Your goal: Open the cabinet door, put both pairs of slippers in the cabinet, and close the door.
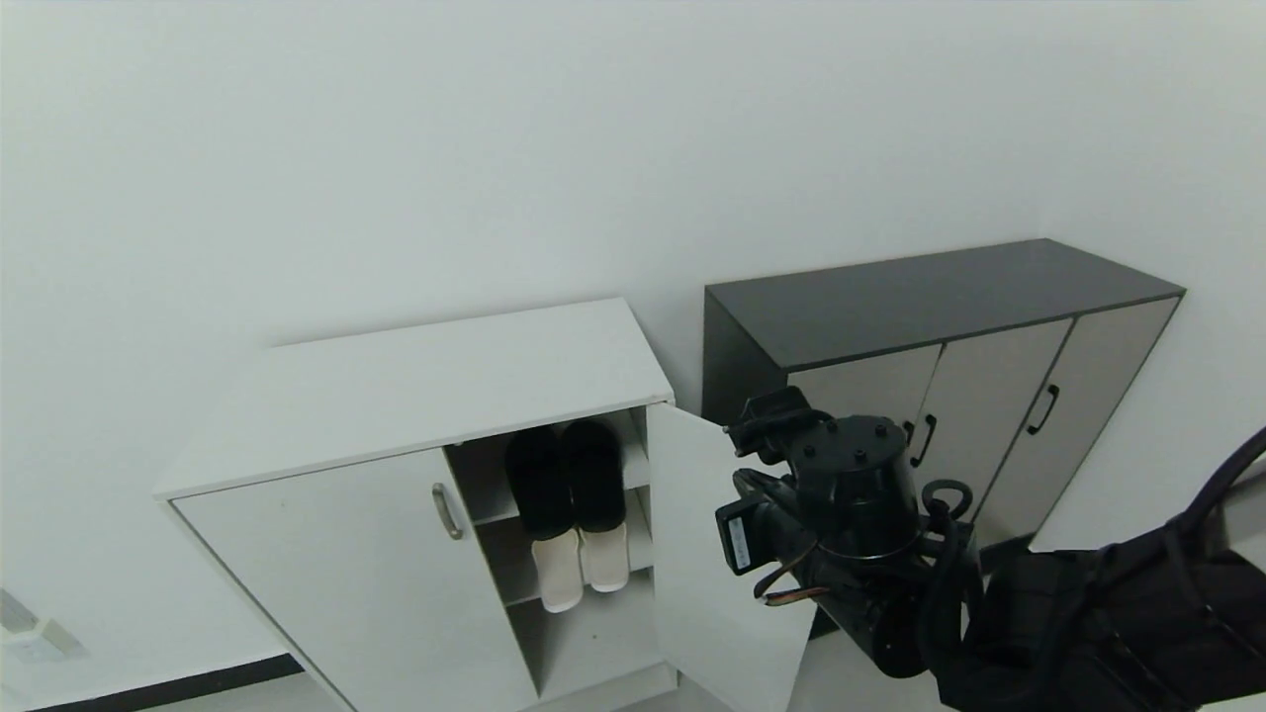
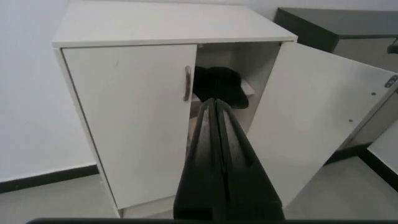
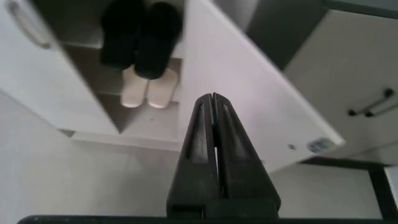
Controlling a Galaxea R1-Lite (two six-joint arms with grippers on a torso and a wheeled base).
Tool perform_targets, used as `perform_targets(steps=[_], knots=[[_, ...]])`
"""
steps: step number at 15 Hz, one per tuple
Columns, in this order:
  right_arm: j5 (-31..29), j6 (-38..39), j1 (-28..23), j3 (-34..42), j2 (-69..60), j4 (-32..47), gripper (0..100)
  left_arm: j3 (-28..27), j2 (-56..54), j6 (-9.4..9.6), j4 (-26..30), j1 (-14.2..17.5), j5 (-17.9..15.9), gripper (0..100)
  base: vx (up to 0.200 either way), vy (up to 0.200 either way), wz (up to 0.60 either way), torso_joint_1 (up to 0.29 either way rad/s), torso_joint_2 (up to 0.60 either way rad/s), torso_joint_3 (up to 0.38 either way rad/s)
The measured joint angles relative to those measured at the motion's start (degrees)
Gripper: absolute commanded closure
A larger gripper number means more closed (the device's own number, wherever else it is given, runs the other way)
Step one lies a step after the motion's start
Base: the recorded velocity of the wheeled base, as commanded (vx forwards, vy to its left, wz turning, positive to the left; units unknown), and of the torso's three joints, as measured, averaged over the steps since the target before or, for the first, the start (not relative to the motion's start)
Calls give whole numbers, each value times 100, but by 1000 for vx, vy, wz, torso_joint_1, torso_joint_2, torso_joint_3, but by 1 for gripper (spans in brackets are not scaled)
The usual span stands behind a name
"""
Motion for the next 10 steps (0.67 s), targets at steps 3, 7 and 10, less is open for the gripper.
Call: perform_targets(steps=[3,7,10], knots=[[0,-11,11,7,2,-22,100,0,0,-4,-5,0,2,100,-133,0,0,-2,0,3],[2,-41,-35,7,2,-27,100,2,0,-2,-5,-5,2,100,-200,0,0,2,2,5],[0,-102,-182,-9,39,-213,100,0,0,-4,-2,0,7,100,0,0,0,0,0,0]])
